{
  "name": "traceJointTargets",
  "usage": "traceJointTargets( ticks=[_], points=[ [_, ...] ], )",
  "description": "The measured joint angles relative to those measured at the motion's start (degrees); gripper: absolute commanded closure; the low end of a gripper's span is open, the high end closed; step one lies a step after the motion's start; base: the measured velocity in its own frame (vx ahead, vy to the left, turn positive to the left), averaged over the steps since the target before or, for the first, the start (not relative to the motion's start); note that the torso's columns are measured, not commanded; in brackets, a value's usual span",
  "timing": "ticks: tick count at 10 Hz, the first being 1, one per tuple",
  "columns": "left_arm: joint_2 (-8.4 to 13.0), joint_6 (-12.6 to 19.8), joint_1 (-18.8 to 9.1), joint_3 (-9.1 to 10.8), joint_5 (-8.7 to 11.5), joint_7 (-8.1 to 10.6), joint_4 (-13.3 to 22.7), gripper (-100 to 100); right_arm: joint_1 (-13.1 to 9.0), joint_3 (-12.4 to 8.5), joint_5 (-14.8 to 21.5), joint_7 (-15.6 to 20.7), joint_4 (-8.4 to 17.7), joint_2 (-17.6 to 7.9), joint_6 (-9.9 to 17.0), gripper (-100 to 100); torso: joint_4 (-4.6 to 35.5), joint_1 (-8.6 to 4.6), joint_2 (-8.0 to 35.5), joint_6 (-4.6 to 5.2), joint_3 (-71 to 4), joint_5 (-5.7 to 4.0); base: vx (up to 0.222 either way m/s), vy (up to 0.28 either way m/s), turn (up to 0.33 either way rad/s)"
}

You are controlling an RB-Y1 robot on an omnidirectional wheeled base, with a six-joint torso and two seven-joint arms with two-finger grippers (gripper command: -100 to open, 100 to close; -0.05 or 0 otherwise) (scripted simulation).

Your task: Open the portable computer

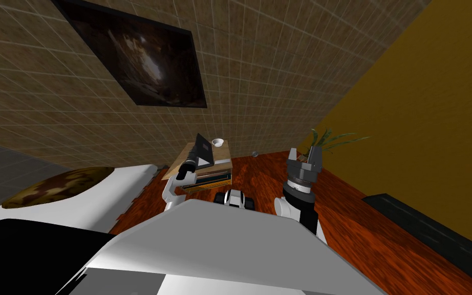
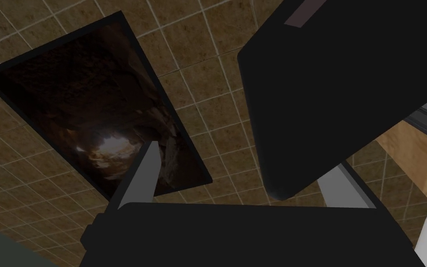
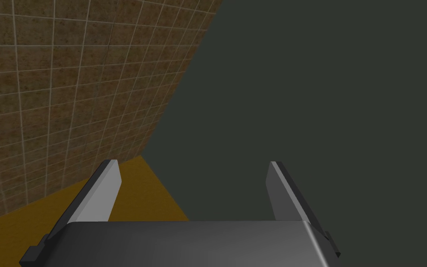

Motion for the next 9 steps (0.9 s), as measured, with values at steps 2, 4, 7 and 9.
traceJointTargets(
  ticks=[2,4,7,9],
  points=[
    [-1.3,0.2,0.2,-0.04,-0.1,-0.06,-0.4,-100,0.0,0.0,0.0,0.0,0.0,0.0,0.0,0,0.0,0.0,0.0,-0.03,0.0,-0.01,0.048,0.023,-0.014],
    [-1.2,1.0,0.0,0.1,0.0,-0.04,-0.9,100,0.0,0.0,0.0,0.0,0.0,0.0,0.0,0,0.0,0.09,0.0,-0.08,-0.1,0.02,0.033,0.017,0.001],
    [-1.4,-1.3,-0.6,0.12,1.3,1.23,2.0,100,0.0,0.0,0.0,0.0,0.0,0.0,0.0,0,0.2,0.05,0.4,-0.09,0.3,-0.07,-0.037,0.042,0.079],
    [-1.7,-3.7,-1.4,0.11,2.4,2.52,4.3,100,0.0,0.0,0.0,0.0,0.0,0.0,0.0,0,0.2,-0.03,0.3,-0.06,0.2,-0.1,-0.038,0.054,0.049]
  ],
)
